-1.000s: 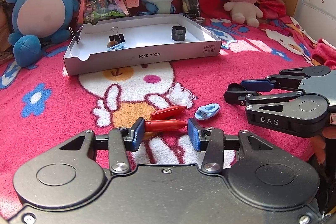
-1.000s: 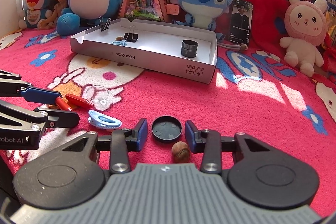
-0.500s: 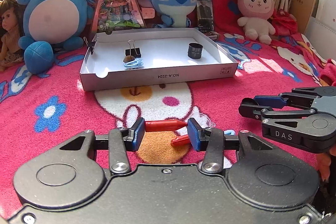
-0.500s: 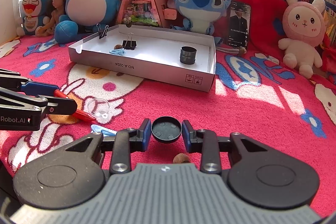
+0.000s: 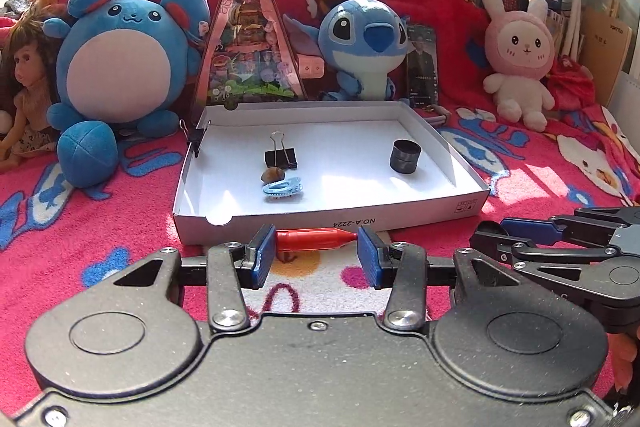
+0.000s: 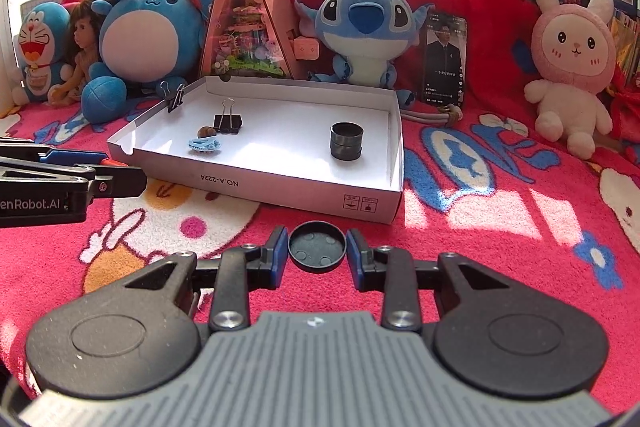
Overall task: Organize rigid objects
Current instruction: 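Carry the red marker and black lid over the white tray and lower them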
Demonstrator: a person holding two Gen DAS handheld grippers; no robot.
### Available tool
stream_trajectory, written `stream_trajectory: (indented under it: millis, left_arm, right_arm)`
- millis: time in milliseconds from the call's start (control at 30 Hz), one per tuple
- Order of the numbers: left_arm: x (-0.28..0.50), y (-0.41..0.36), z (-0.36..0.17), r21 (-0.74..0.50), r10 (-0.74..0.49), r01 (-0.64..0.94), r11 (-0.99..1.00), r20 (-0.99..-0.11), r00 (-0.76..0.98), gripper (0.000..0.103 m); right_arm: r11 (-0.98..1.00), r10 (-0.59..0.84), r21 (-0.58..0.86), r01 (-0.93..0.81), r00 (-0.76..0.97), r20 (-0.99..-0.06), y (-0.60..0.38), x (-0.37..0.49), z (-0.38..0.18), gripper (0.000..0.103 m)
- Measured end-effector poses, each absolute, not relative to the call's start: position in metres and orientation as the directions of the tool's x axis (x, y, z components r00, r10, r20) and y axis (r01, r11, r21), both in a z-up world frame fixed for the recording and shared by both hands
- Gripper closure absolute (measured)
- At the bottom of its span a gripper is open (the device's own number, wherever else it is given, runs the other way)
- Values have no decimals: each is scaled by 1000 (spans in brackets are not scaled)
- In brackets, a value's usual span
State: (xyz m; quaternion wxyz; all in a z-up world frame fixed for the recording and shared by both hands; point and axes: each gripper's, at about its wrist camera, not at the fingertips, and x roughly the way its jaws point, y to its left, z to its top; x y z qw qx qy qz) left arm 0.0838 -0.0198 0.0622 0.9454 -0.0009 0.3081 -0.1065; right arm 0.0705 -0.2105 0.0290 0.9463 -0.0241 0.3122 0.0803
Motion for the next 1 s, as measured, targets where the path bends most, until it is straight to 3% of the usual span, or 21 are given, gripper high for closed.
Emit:
stream_trajectory:
  millis: [533, 1000]
  left_arm:
    - [178, -15, 84, -105, -170, 134, 985, -631, 757, 61]
    - [238, -4, 49, -97, -71, 1, 995, -724, 687, 61]
  right_arm:
    - [987, 157, 74, -144, 748, -645, -211, 153, 62, 65]
    - [994, 108, 101, -49, 666, -738, -226, 242, 59, 65]
